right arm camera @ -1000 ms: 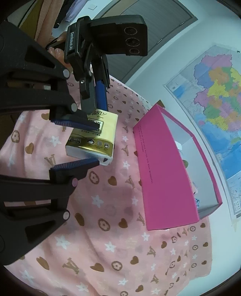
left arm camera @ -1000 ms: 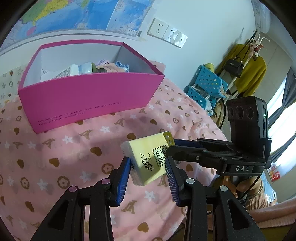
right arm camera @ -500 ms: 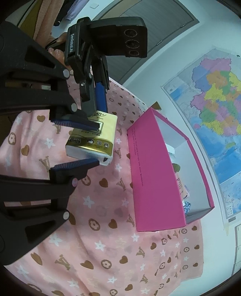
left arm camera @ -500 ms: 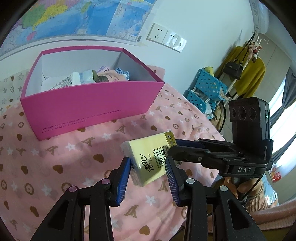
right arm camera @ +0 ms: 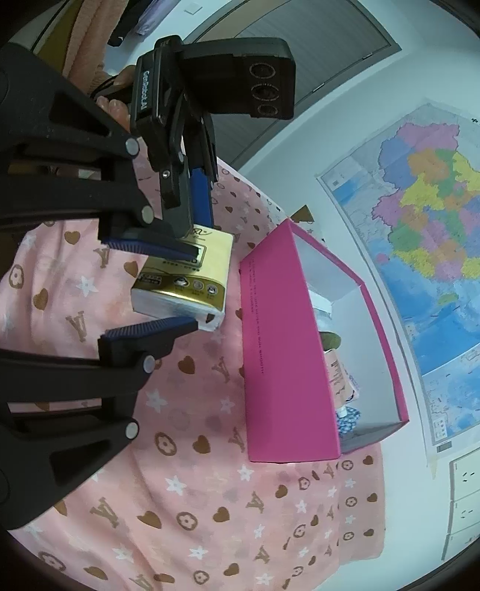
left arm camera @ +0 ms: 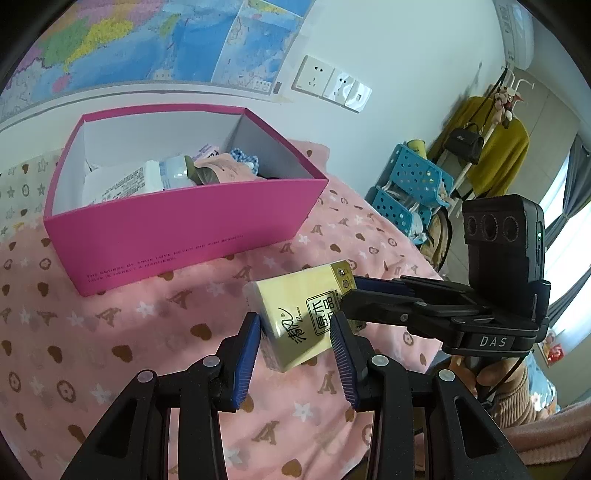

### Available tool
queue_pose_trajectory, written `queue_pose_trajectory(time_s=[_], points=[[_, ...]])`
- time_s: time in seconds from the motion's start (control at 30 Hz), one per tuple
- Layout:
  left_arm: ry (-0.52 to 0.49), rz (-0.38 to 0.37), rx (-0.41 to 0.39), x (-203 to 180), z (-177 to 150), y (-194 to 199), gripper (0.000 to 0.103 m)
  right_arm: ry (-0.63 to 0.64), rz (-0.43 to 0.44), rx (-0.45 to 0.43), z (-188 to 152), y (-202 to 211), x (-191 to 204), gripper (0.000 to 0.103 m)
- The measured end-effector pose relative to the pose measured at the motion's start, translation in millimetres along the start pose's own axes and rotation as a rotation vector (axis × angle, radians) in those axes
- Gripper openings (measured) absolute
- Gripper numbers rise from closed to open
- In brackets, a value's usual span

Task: Organize soft objects
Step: 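Lift the yellow tissue pack toward the magenta box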

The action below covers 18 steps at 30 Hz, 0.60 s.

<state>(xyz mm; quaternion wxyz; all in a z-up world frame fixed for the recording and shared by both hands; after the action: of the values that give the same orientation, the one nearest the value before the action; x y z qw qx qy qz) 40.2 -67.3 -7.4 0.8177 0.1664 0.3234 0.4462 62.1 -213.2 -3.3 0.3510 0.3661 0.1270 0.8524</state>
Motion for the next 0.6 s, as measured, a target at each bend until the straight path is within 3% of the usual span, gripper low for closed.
queue_pose_trajectory(time_s=[0.6], points=[[-0.016,0.002,-0.026,-3,12,1,0.038,0.019,0.002,-0.029,13,4,0,0.035]])
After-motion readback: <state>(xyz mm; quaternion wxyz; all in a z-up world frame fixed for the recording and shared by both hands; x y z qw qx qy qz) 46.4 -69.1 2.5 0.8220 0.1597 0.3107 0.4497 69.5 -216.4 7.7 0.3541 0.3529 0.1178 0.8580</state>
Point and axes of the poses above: each gripper's, at about its wrist camera, not at the fingertips, and y roughly against the way its jaws point, x to its left, z to its top, the point moved 2 cm from there along -y, roughly the way its jaws point, and after that the axes turned 9 degrees about -x, right-handed, at the moved point
